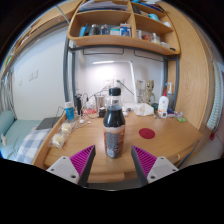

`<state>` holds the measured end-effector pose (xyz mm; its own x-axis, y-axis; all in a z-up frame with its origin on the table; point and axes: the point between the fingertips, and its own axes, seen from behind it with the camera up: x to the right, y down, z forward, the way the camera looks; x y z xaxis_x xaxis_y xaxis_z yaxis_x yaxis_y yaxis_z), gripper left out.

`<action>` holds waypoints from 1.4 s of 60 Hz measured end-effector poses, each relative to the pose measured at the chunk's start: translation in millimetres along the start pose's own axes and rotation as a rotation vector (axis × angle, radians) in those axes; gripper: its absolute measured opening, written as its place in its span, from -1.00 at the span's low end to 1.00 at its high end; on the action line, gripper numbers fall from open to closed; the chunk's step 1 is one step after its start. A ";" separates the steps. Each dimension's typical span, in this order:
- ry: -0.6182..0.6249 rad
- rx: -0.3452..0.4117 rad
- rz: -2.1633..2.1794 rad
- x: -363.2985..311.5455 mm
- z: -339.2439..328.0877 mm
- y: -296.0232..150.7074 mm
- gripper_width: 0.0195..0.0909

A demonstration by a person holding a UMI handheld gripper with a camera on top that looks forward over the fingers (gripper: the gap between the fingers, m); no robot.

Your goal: Pour water

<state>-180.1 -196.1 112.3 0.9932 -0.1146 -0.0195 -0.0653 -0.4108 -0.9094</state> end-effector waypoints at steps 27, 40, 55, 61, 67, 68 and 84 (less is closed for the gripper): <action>-0.044 0.167 0.014 7.5 106.5 -37.8 0.44; -0.093 0.205 -0.026 -0.1 115.2 -41.0 -0.19; -0.069 0.209 -0.031 0.5 115.8 -43.3 -0.41; -0.132 0.168 0.039 -13.9 111.2 -46.1 -0.41; -0.187 0.149 0.171 -40.9 100.6 -62.6 -0.42; -0.200 0.146 0.197 -47.8 99.4 -65.4 -0.42; -0.362 -0.041 0.822 -132.6 121.8 -95.7 -0.42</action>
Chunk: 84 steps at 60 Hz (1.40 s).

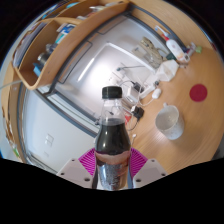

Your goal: Pour water

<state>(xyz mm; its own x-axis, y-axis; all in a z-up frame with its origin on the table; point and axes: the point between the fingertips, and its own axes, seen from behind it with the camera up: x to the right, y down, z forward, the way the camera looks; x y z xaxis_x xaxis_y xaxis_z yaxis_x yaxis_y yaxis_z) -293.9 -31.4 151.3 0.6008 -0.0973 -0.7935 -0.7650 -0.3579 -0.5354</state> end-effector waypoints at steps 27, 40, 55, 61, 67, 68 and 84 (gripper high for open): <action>-0.019 -0.019 0.756 5.5 51.9 -19.8 -0.42; -0.014 0.020 0.988 21.5 62.1 -24.4 -0.41; 0.008 -0.011 0.973 28.0 65.3 -19.5 -0.42; 0.014 0.002 0.878 23.5 58.6 -32.1 -0.41; 0.020 0.043 0.664 18.0 48.5 -60.3 -0.42; 0.034 0.045 0.617 15.7 44.0 -66.2 -0.42; 0.130 0.201 -0.064 36.2 3.4 -186.5 -0.38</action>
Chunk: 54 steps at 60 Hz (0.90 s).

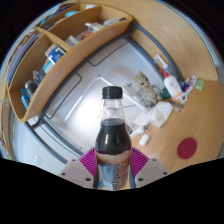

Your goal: Pour water

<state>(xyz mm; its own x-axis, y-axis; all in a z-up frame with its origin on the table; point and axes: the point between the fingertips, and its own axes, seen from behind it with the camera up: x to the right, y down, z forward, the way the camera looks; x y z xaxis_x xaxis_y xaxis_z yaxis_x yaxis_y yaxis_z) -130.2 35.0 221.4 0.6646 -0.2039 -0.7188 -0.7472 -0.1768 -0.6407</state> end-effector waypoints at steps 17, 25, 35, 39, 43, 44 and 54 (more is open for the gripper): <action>0.311 0.135 -0.480 142.6 0.4 -73.8 -0.34; 0.337 0.151 -0.511 180.4 8.0 -76.8 -0.34; 0.355 0.098 -0.626 204.1 21.2 -60.2 -0.34; 0.356 0.082 -0.681 210.0 25.4 -53.0 -0.33; 0.333 0.104 -0.716 207.7 28.3 -49.1 -0.28; 0.328 0.109 -0.723 206.4 27.9 -50.2 -0.28; 0.323 0.123 -0.718 206.3 21.3 -48.6 -0.13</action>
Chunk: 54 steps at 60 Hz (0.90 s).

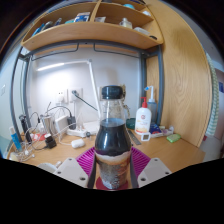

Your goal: Pour water

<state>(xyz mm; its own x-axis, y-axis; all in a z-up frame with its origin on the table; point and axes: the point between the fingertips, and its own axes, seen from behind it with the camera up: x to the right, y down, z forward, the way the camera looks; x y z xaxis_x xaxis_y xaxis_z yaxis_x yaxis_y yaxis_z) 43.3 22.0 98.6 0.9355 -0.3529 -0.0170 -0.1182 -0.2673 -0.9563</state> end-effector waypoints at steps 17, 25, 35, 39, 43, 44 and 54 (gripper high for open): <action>0.042 -0.100 0.033 6.0 -16.7 27.4 0.41; 0.049 -0.160 0.025 6.4 -53.0 43.3 0.70; 0.029 -0.205 0.054 -1.0 -113.9 35.7 0.68; 0.015 -0.215 0.045 -5.1 -134.3 25.9 0.68; -0.002 -0.233 0.026 -8.3 -153.1 15.8 0.68; -0.004 -0.232 0.021 -9.2 -157.5 13.2 0.68; -0.033 -0.235 0.013 -22.5 -193.3 -4.3 0.67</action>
<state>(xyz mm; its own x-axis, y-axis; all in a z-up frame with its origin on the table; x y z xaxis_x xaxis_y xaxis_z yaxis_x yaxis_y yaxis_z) -41.6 -142.2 159.4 0.9432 -0.3294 -0.0419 -0.2011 -0.4661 -0.8616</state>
